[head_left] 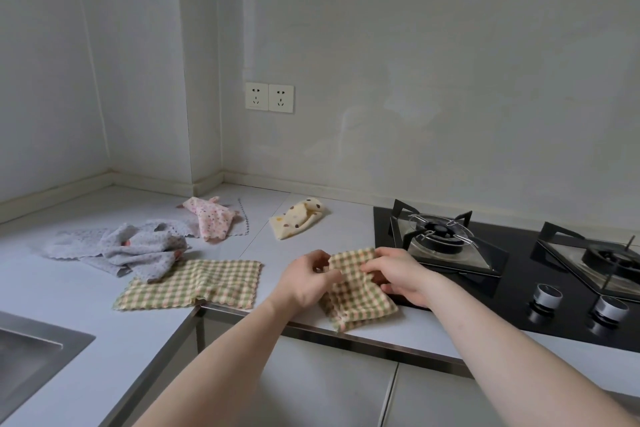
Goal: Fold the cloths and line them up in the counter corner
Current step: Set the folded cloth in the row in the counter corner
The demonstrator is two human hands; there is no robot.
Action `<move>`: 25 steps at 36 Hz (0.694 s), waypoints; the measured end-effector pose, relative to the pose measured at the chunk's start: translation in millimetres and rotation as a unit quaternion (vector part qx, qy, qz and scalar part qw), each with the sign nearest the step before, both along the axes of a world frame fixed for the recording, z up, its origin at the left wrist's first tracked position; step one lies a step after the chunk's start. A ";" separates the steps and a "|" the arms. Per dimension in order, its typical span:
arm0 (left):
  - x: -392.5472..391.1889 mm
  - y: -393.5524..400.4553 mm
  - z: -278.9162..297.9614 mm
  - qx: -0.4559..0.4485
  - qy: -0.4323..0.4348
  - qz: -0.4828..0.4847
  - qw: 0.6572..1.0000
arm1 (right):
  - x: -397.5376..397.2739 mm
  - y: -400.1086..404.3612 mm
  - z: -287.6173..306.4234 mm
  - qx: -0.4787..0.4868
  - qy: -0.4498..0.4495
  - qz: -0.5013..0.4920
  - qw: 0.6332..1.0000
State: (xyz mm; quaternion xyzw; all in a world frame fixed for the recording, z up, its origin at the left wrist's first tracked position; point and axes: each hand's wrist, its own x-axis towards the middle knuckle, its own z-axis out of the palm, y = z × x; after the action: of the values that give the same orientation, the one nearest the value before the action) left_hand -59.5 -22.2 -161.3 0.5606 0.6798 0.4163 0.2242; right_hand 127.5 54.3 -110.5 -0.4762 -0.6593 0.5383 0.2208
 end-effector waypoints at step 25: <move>-7.7 0.1 -4.3 0.145 -0.099 0.039 0.984 | -0.5 4.9 -18.5 0.145 0.074 -0.062 0.985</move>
State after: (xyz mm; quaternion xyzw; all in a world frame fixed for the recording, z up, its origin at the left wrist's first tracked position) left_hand -67.2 -22.1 -165.7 0.5165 0.6077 0.5723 0.1905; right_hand 127.0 59.2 -129.0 -0.4383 -0.6815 0.4557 0.3685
